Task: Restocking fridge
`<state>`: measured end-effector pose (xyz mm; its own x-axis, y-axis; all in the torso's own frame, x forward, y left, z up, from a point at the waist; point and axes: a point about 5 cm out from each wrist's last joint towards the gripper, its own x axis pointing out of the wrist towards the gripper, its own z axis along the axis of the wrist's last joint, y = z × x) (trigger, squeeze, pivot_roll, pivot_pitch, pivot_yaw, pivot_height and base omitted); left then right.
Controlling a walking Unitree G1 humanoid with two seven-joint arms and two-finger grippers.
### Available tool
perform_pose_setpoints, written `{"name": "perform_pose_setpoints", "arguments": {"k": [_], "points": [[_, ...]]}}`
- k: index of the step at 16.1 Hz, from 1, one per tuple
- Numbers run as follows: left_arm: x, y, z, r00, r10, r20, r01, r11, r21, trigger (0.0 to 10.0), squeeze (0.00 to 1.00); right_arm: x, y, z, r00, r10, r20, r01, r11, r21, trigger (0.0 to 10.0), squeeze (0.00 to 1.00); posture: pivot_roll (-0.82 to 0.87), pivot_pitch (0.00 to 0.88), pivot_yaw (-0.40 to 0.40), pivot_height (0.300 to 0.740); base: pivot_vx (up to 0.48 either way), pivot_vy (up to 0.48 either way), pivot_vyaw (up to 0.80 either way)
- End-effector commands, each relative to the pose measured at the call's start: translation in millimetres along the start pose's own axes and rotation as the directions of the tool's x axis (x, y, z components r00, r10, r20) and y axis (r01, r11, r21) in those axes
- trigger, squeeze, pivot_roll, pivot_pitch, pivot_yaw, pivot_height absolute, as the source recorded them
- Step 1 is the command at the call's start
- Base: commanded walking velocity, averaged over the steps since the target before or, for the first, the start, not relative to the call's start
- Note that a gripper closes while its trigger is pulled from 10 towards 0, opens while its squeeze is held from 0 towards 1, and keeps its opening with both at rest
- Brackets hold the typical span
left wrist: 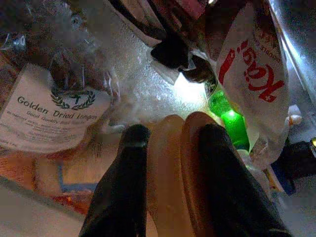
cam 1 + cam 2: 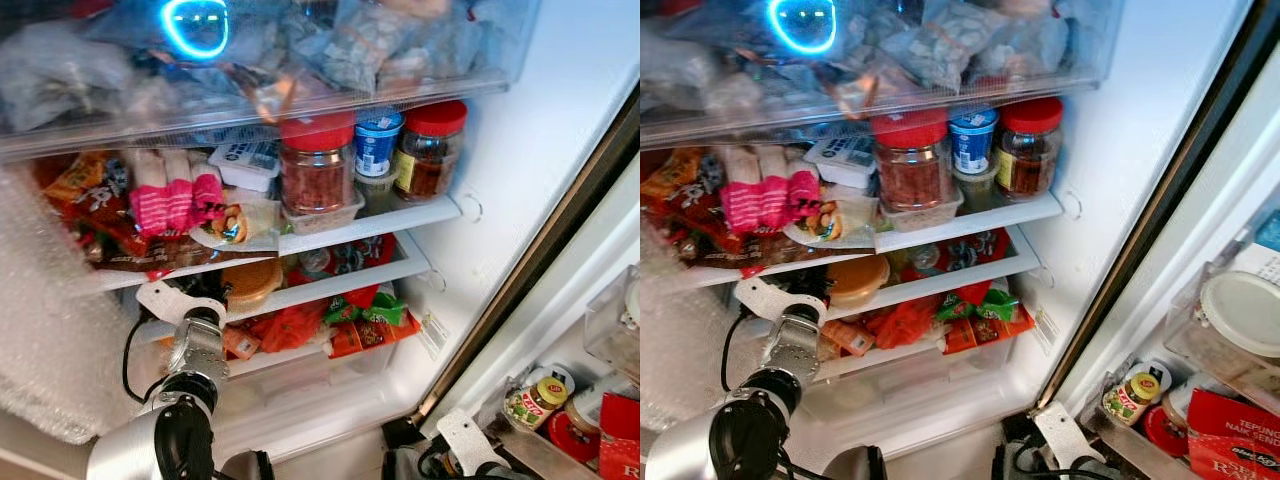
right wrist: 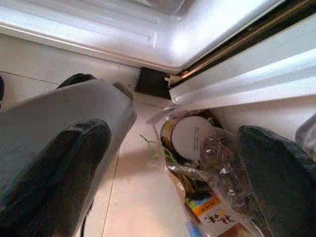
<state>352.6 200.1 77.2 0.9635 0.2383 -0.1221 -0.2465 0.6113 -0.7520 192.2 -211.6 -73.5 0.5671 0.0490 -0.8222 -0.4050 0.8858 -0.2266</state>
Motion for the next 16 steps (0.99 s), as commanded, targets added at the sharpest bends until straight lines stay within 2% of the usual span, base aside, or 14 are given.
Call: {"name": "perform_pose_setpoints", "arguments": {"k": [1,2,3,5,9,13,16], "points": [[1.4,-4.4,-4.5,0.999,0.004,-0.037,-0.004,1.000,0.014,10.0,0.13,-7.3,13.1,-37.9,0.990,0.047,-0.134,-0.045,0.999,0.018,10.0,0.00,-0.24,0.135,-0.016,0.637,0.000,0.000,0.00],[1.3,-7.1,-6.4,0.999,-0.017,-0.045,0.018,1.000,0.010,10.0,1.00,-7.3,13.4,-38.0,0.990,0.048,-0.133,-0.046,0.999,0.017,10.0,0.00,-0.24,0.137,-0.016,0.637,0.000,0.000,0.00],[1.1,-11.2,-9.9,0.996,-0.057,-0.061,0.057,0.998,-0.003,10.0,1.00,-7.1,14.2,-37.6,0.990,0.049,-0.132,-0.047,0.999,0.018,10.0,0.00,-0.24,0.139,-0.013,0.637,0.000,0.000,0.00],[0.3,-12.8,-13.0,0.995,-0.068,-0.071,0.068,0.998,-0.009,10.0,1.00,-6.8,15.0,-36.8,0.990,0.050,-0.130,-0.048,0.999,0.018,10.0,0.00,-0.24,0.136,-0.009,0.637,0.000,0.000,0.00],[-1.6,-8.2,-13.0,0.995,-0.072,-0.066,0.071,0.997,-0.016,10.0,1.00,-5.3,17.3,-33.3,0.991,0.052,-0.123,-0.049,0.998,0.025,10.0,0.00,-0.22,0.125,0.001,0.637,0.000,0.000,0.00],[-1.4,-5.0,-5.3,0.995,-0.100,-0.026,0.099,0.994,-0.035,10.0,1.00,-4.0,18.7,-29.3,0.992,0.050,-0.112,-0.046,0.998,0.032,10.0,0.00,-0.21,0.106,0.014,0.637,0.000,0.000,0.00],[-4.7,3.2,3.1,0.987,-0.158,0.000,0.158,0.987,-0.036,10.0,1.00,-2.7,18.6,-25.3,0.993,0.046,-0.106,-0.043,0.998,0.036,10.0,0.00,-0.19,0.079,0.021,0.637,0.000,0.000,0.00]]}}
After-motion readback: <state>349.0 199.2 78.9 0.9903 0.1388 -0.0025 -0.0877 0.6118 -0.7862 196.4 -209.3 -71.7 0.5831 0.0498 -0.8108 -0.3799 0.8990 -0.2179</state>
